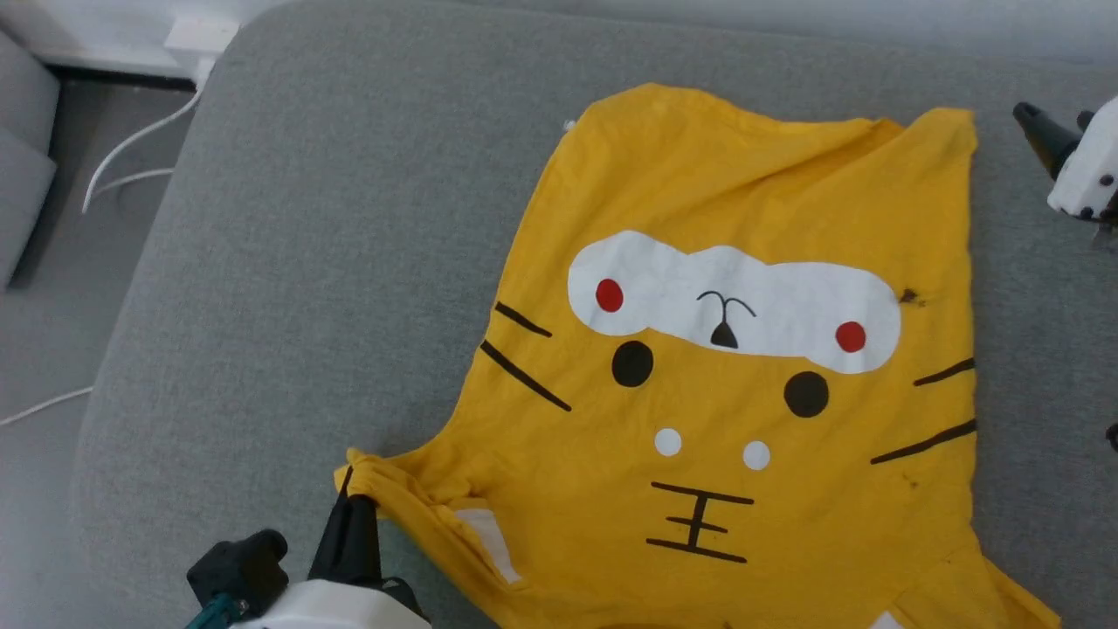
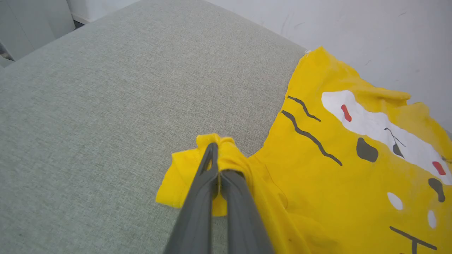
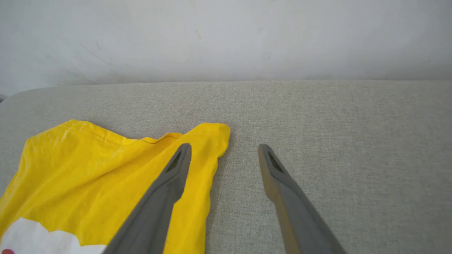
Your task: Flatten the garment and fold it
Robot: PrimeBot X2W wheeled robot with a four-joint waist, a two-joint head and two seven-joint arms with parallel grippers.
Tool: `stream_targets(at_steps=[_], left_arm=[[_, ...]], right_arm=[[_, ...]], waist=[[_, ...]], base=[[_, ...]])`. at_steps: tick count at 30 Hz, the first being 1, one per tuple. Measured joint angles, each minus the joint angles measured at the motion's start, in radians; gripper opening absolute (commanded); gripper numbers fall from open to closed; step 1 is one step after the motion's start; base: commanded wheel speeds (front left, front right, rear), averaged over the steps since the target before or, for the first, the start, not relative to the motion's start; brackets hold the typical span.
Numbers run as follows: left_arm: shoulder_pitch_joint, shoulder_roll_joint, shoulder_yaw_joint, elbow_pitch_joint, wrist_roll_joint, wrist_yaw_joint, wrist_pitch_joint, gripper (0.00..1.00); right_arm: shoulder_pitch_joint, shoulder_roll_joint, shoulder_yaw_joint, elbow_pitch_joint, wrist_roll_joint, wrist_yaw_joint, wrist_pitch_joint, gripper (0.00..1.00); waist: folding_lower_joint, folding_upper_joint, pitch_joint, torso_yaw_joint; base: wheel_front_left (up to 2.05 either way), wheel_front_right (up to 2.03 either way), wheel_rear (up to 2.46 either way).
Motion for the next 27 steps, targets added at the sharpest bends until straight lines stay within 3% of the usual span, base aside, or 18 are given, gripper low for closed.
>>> stream_targets(at_steps=[9,15,16,17,18,19,20,27], left_arm=[[-0.051,-0.029,-0.015,0.030,-0.001,-0.020,-0.036,0.00],[-0.057,-0.033,-0.017,0.061,0.007,-0.019,-0.046,0.00],[-0.057,-0.033,-0.017,0.064,0.007,-0.019,-0.046,0.00],[-0.058,-0.034,-0.018,0.067,0.007,-0.019,-0.047,0.00],[-0.058,-0.034,-0.019,0.069,0.007,-0.019,-0.050,0.00],[-0.058,-0.034,-0.020,0.071,0.007,-0.019,-0.051,0.00],[-0.058,-0.034,-0.021,0.072,0.007,-0.019,-0.051,0.00],[-0.059,-0.035,-0.022,0.099,0.006,-0.019,-0.052,0.00]], right_arm=[[-0.141,-0.026,0.068,0.126,-0.003,0.000,0.114,1.00],[-0.206,-0.043,0.051,0.229,-0.015,0.000,0.210,1.00],[-0.220,-0.046,0.047,0.246,-0.015,0.000,0.236,0.64],[-0.236,-0.050,0.042,0.263,-0.019,0.000,0.260,0.38],[-0.248,-0.052,0.036,0.279,-0.022,0.000,0.277,0.38],[-0.256,-0.053,0.031,0.292,-0.025,0.000,0.284,0.07],[-0.259,-0.053,0.026,0.304,-0.030,0.000,0.284,0.00],[-0.217,-0.022,0.055,0.300,-0.042,0.000,0.228,0.00]], waist=[[-0.0001,0.0000,0.134,0.073],[-0.0006,0.0000,0.181,0.117],[-0.0006,0.0000,0.184,0.122],[-0.0007,0.0000,0.186,0.128],[-0.0006,0.0000,0.186,0.131],[-0.0006,0.0000,0.184,0.134],[-0.0006,0.0000,0.181,0.135],[-0.0002,0.0000,0.135,0.136]], base=[[0.00,0.00,0.00],[0.00,0.00,0.00],[0.00,0.00,0.00],[0.00,0.00,0.00],[0.00,0.00,0.00],[0.00,0.00,0.00],[0.00,0.00,0.00],[0.00,0.00,0.00]])
